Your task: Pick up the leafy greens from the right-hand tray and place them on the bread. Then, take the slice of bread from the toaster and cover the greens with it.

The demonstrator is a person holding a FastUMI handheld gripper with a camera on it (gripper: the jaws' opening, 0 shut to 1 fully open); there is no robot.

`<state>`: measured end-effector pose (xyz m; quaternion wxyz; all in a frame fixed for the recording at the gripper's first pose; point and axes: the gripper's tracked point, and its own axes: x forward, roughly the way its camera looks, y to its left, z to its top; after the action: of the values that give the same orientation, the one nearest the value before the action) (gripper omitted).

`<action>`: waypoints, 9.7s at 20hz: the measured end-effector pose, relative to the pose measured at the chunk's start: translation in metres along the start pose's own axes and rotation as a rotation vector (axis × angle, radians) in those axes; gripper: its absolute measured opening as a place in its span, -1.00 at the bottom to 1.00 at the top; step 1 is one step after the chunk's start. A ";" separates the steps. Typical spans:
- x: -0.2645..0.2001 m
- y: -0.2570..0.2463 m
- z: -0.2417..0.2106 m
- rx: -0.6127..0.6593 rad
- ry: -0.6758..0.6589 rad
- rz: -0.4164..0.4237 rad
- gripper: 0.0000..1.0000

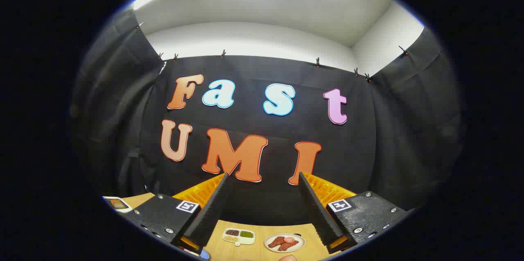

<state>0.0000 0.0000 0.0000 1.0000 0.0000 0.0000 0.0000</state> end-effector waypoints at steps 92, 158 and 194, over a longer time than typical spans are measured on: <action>-0.184 0.067 -0.501 0.031 1.641 0.247 0.74; -0.113 0.264 -0.456 0.134 1.552 0.313 -0.85; -0.102 0.453 -0.253 0.263 1.496 0.657 0.75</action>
<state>-0.1018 0.4532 -0.2528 0.6767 0.1168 0.6656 0.2922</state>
